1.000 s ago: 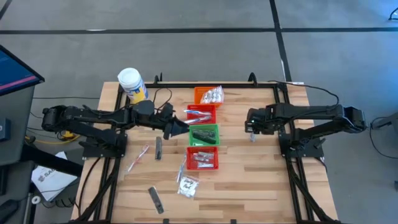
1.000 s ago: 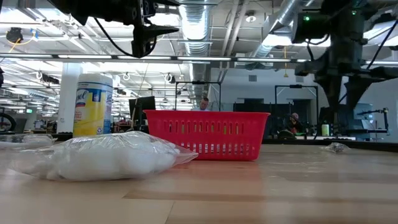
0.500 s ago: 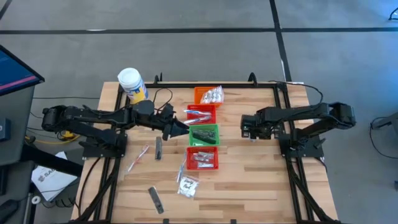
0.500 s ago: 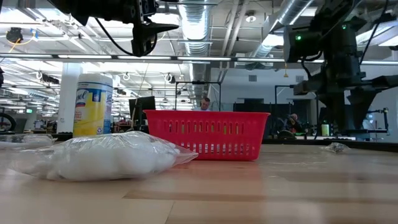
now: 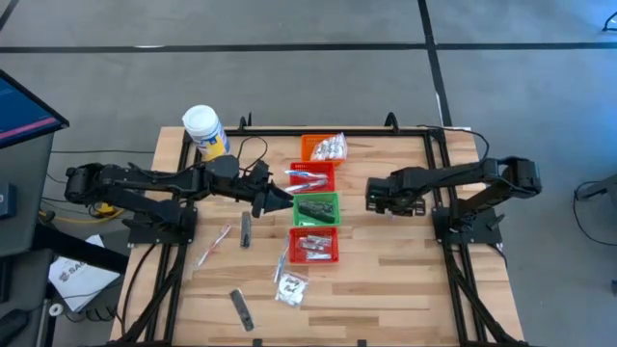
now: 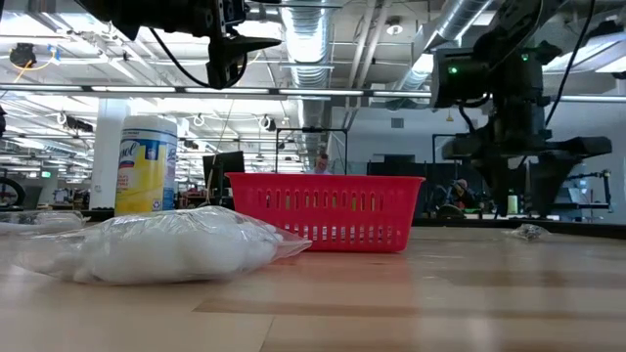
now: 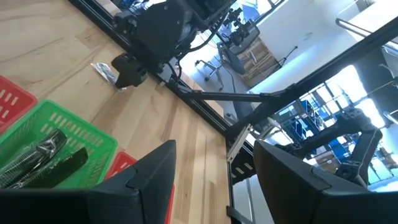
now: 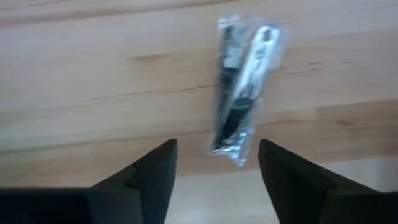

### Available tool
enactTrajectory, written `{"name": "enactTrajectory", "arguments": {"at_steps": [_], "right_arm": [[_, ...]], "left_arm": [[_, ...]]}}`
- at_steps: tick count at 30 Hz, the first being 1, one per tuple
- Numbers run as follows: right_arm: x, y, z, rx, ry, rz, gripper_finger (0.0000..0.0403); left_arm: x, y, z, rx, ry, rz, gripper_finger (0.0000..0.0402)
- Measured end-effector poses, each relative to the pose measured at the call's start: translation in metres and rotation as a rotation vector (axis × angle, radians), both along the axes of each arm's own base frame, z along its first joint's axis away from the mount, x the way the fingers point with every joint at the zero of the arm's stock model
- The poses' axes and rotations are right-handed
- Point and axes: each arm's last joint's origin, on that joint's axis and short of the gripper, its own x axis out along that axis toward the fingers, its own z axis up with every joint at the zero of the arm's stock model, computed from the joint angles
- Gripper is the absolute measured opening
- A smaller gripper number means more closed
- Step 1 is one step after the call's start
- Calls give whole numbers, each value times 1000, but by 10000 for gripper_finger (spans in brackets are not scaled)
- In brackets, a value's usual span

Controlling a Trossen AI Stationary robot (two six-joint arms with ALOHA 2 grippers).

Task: Pick & Place Travel size toiletries
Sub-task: Put the silver nail clipper into the bottom red basket

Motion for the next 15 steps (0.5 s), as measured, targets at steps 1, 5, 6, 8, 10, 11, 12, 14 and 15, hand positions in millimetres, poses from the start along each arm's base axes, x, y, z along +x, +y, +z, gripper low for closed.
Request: {"name": "enactTrajectory", "arguments": {"at_steps": [1,5,6,8,10,11,12,14,15], "right_arm": [[-2,-1,0,1,15,-8,225],[-4,-5,0,2,32,-23,251],[-4,-6,0,1,30,-24,254],[-4,-10,0,-3,22,-26,256],[-3,-14,-3,-11,26,-35,256],[-2,-16,-4,-13,33,-40,256],[-2,-18,-6,-12,39,-42,256],[0,-22,-10,-9,37,-45,255],[0,-24,-11,-6,42,-50,255]], "left_arm": [[0,0,0,0,0,-1,209],[0,0,0,-1,0,-5,209],[0,0,0,-1,0,-5,209],[0,0,0,-1,0,-5,209],[0,0,0,12,-2,-7,209],[0,0,0,14,-2,-8,209],[0,0,0,14,-2,-8,209],[0,0,0,15,-2,-8,209],[0,0,0,15,-2,-8,209]]}}
